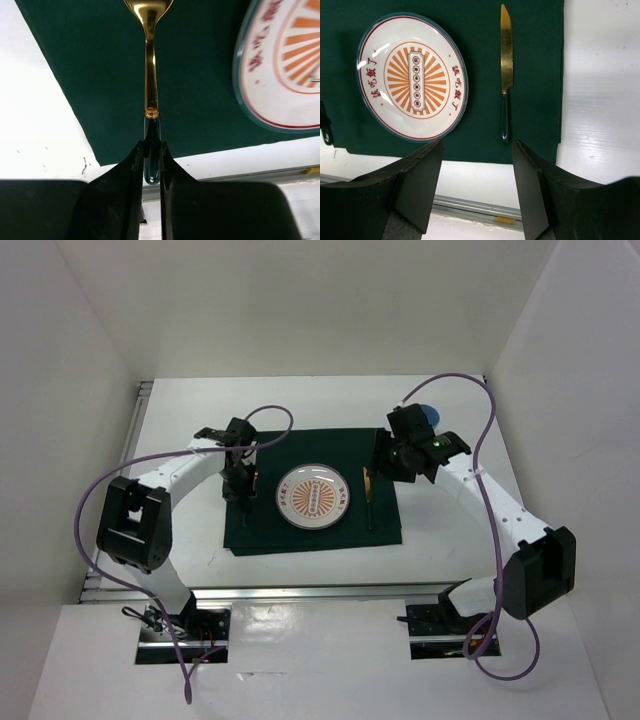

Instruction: Set the dinner table for one person

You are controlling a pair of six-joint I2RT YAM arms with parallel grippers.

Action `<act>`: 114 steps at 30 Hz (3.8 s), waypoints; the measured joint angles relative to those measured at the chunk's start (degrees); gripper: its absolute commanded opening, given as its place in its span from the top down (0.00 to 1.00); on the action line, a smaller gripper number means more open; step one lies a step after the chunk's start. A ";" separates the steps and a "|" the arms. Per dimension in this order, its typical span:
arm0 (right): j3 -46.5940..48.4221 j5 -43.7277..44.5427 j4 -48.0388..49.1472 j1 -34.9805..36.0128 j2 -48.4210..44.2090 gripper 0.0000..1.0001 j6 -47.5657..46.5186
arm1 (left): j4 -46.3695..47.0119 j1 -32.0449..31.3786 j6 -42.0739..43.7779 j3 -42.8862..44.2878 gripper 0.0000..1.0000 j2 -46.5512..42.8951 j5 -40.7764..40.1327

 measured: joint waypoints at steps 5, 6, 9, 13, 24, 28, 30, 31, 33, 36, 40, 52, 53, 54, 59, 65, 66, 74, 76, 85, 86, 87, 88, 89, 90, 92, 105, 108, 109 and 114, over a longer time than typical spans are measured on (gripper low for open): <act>-0.24 0.15 -0.04 0.00 -0.39 0.35 0.42 | 0.42 0.13 -2.67 -0.92 1.00 3.04 0.09; -0.33 0.24 -0.13 0.00 -0.39 0.35 0.57 | 0.28 0.13 -3.15 -0.48 1.00 4.20 0.09; -0.39 0.48 -0.52 0.00 -0.39 0.35 0.74 | 0.44 0.13 -4.11 1.79 1.00 8.24 -0.26; -0.39 0.85 -0.72 0.00 -0.39 0.35 0.79 | 1.25 0.13 -5.09 2.67 1.00 11.43 -0.52; -0.39 1.46 -0.81 0.00 -0.28 0.35 0.76 | 1.79 0.13 -4.13 2.67 0.55 12.24 0.39; -0.37 1.11 -0.81 0.00 0.26 0.30 0.50 | 1.99 0.13 -3.43 2.67 0.38 12.24 0.44; -0.20 0.46 -0.87 0.00 0.94 0.30 0.28 | 1.99 0.13 -3.52 2.67 0.38 12.24 0.44; 0.11 0.13 -1.01 0.00 1.36 0.30 0.15 | 1.99 0.13 -3.52 2.67 0.37 12.22 0.44; 1.01 -0.33 -1.29 0.00 2.16 0.28 -0.09 | 1.88 0.13 -3.37 2.69 0.36 12.17 0.42; 4.59 -0.24 -2.64 0.00 2.99 0.19 -0.79 | 0.39 0.13 -3.06 3.89 0.36 11.93 -0.07; 16.96 1.29 -5.86 -1.73 6.34 0.14 -2.78 | -0.26 0.13 -1.79 7.50 0.38 8.63 -2.38; 37.94 2.49 -6.73 -26.23 27.30 0.08 -9.84 | 6.08 0.98 5.46 7.67 0.40 -7.61 -14.25; 38.21 2.51 -6.64 -27.34 29.46 0.12 -10.08 | 7.02 1.40 5.97 6.05 0.40 -8.98 -15.15; 38.21 2.32 -6.67 -28.00 31.01 0.15 -10.34 | 7.50 1.73 6.56 5.01 0.40 -9.75 -15.72; 37.75 0.09 -6.25 -29.22 35.87 0.19 -11.04 | 9.11 4.98 8.48 1.49 0.40 -11.30 -18.01; 37.66 -1.62 -3.54 -29.20 37.27 0.54 -11.58 | 10.12 7.74 8.94 0.59 0.40 -11.85 -17.92; 38.21 -1.75 -3.61 -29.20 38.16 0.54 -11.54 | 10.45 8.00 8.98 0.46 0.40 -12.09 -17.73; 39.43 -0.68 -3.02 -29.22 44.68 1.00 -11.58 | 10.97 10.51 9.88 -0.42 0.40 -13.40 -16.41; 39.60 -0.11 -3.06 -29.22 44.65 1.00 -11.45 | 11.17 11.26 9.90 -0.61 0.40 -13.70 -15.98; 42.80 4.39 -4.74 -23.76 40.68 1.00 -14.38 | 11.34 12.22 9.90 -0.79 0.40 -14.32 -14.25; 43.41 4.46 -5.25 -21.70 39.85 1.00 -14.80 | 11.37 12.39 9.90 -0.79 0.40 -14.32 -14.08; 43.95 4.42 -5.77 -19.37 39.01 1.00 -15.19 | 11.34 12.50 9.90 -0.79 0.40 -14.32 -13.92; 44.35 4.46 -6.21 -17.05 38.42 1.00 -15.43 | 11.37 12.52 9.90 -0.79 0.40 -14.32 -13.79; 44.72 4.52 -6.71 -14.40 37.81 1.00 -15.63 | 11.34 12.55 9.90 -0.79 0.40 -14.32 -13.64; 44.83 4.57 -6.95 -12.33 37.38 1.00 -15.61 | 11.32 12.61 9.90 -0.79 0.40 -14.32 -13.55; 44.83 4.61 -7.37 -7.78 37.09 1.00 -15.58 | 11.32 12.61 9.90 -0.79 0.40 -14.32 -13.40; 42.86 6.34 -10.10 -4.96 41.68 1.00 -13.84 | 11.32 12.61 9.88 -0.79 0.40 -14.78 -13.27; 40.92 5.90 -9.62 -4.96 41.83 1.00 -13.79 | 11.37 12.61 9.88 -0.90 0.40 -14.91 -13.20; 40.70 5.75 -9.64 -4.96 42.05 1.00 -13.75 | 11.34 12.61 9.90 -1.01 0.40 -15.02 -13.20; 40.65 5.55 -8.66 -4.96 43.25 0.91 -13.40 | 11.26 12.61 9.94 -1.66 0.40 -15.43 -13.09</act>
